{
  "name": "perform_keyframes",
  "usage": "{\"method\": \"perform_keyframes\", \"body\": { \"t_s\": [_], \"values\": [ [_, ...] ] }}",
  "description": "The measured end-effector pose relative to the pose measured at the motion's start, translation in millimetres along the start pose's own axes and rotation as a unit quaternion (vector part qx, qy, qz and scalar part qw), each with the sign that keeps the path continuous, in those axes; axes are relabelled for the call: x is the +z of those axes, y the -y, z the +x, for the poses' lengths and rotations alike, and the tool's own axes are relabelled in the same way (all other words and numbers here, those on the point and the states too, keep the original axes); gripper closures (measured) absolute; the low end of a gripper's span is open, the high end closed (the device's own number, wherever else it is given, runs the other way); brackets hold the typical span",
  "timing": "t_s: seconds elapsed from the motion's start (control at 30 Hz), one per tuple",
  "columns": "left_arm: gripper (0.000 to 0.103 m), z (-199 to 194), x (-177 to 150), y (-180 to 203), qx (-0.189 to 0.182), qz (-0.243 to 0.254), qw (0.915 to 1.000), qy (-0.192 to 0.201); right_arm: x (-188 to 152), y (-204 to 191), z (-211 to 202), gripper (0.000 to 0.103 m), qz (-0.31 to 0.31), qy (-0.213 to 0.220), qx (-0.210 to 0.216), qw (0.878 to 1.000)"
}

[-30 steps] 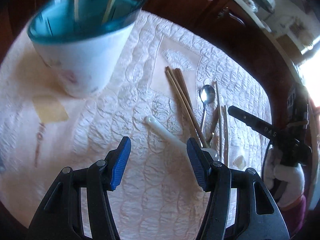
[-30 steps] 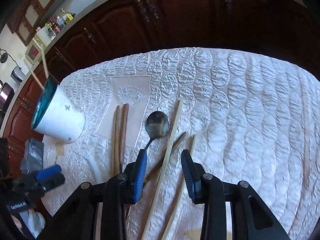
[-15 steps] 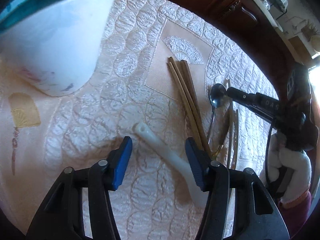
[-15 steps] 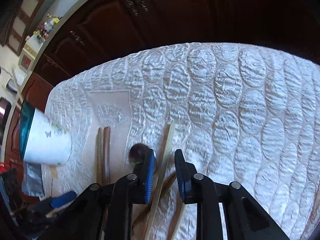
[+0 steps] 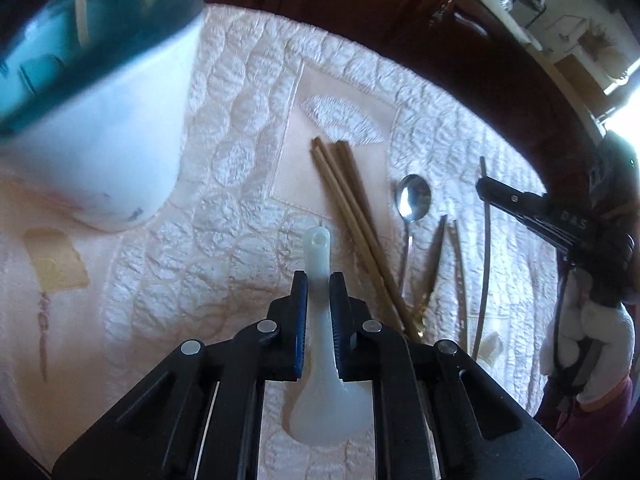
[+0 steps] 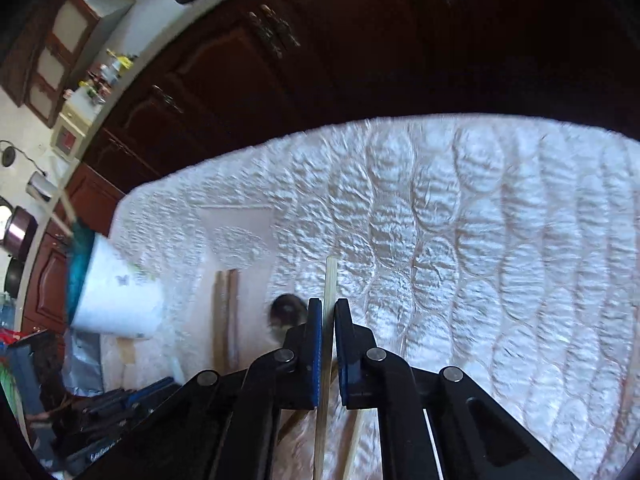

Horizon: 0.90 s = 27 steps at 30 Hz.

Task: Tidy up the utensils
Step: 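Lift the ceramic spoon with the left tool while the right tool carries the chopstick toward the cup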

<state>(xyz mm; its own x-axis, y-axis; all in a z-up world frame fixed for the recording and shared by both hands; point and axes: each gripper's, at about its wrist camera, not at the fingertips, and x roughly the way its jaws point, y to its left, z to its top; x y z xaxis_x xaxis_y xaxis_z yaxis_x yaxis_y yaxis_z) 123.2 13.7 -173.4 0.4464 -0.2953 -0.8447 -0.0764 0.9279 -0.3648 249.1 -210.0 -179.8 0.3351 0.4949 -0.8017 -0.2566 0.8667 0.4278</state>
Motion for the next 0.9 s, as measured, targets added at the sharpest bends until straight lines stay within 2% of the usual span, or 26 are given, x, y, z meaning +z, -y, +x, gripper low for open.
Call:
{"method": "perform_keyframes", "body": {
  "t_s": [0.3,0.6,0.73,0.9],
  "values": [
    [0.094,-56.5,-5.3,3.8,-0.011,0.029,0.9983,0.049,-14.2,-30.5,-69.9,0.098,-0.051,0.049,0.016,0.997],
    [0.1,-102.5,-9.0,3.2,-0.016,0.047,0.995,0.086,-25.2,-65.4,-112.7,0.098,-0.095,0.083,0.018,0.992],
    [0.1,-109.1,-6.4,1.5,-0.012,0.048,0.9941,0.096,-23.7,-79.2,-130.7,0.098,-0.114,0.1,0.021,0.988],
    [0.1,-103.6,-11.4,-10.7,-0.01,0.028,0.996,0.084,-24.3,-87.2,-137.9,0.098,-0.12,0.107,0.023,0.987]
  ]
}}
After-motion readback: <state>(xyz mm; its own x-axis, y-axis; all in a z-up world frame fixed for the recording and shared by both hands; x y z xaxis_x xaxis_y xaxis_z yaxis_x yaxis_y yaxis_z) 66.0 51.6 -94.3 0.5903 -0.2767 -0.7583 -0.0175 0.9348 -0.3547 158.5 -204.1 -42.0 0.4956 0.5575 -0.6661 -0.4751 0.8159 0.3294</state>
